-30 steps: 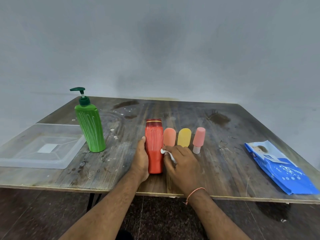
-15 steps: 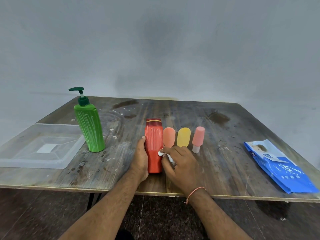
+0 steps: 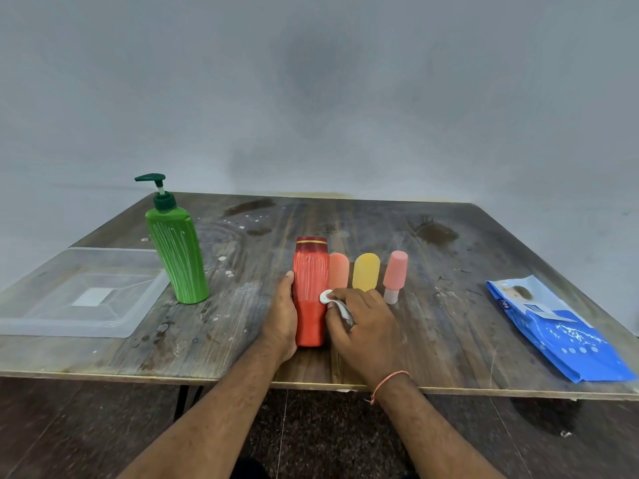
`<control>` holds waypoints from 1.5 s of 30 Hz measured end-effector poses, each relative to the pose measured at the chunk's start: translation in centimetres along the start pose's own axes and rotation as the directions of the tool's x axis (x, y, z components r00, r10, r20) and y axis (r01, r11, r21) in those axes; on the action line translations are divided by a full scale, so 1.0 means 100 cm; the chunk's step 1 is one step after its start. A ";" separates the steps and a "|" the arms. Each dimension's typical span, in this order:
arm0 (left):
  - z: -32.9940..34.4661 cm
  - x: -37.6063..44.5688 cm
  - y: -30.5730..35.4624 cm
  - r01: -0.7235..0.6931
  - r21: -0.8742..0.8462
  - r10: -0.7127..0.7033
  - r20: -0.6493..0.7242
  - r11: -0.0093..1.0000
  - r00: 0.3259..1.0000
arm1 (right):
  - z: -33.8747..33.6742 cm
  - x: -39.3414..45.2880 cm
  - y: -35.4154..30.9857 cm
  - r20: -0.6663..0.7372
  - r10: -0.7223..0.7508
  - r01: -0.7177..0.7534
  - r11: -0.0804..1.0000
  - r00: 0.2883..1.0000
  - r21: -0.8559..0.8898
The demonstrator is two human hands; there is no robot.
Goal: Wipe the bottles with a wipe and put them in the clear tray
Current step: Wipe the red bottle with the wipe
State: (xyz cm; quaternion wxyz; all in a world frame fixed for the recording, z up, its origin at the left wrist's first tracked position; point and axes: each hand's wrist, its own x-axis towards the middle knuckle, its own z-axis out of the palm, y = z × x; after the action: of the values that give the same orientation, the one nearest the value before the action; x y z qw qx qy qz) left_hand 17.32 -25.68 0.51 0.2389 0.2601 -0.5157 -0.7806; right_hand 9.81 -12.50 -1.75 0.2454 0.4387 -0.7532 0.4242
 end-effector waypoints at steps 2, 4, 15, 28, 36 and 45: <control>0.001 0.000 0.000 0.001 0.006 -0.001 0.001 1.000 1.000 | 0.000 0.001 0.001 0.006 -0.003 0.003 1.000 1.000 0.008; 0.001 0.000 0.000 0.007 0.002 -0.007 0.000 1.000 1.000 | -0.002 0.002 0.001 0.025 -0.024 0.023 0.999 0.999 0.035; 0.002 -0.001 0.000 0.020 0.023 -0.020 -0.006 1.000 1.000 | -0.003 0.002 0.000 -0.015 -0.064 0.065 0.997 0.998 0.030; 0.002 -0.002 0.001 0.000 0.047 -0.002 0.036 0.999 0.999 | -0.004 0.001 -0.003 -0.041 -0.115 0.116 0.993 0.992 0.008; 0.002 -0.002 -0.001 -0.001 0.045 -0.001 0.063 0.999 0.998 | -0.003 0.001 -0.004 -0.018 -0.110 0.110 0.994 0.994 0.008; 0.003 -0.003 -0.002 -0.028 0.079 0.024 0.055 0.997 0.998 | -0.003 0.002 -0.004 -0.059 -0.100 0.099 0.995 0.993 -0.023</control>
State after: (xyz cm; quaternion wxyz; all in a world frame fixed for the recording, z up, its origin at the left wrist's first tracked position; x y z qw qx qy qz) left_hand 17.28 -25.20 0.47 0.2245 0.2416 -0.5558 -0.7631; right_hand 10.09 -12.44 -1.31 0.2932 0.4603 -0.7268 0.4170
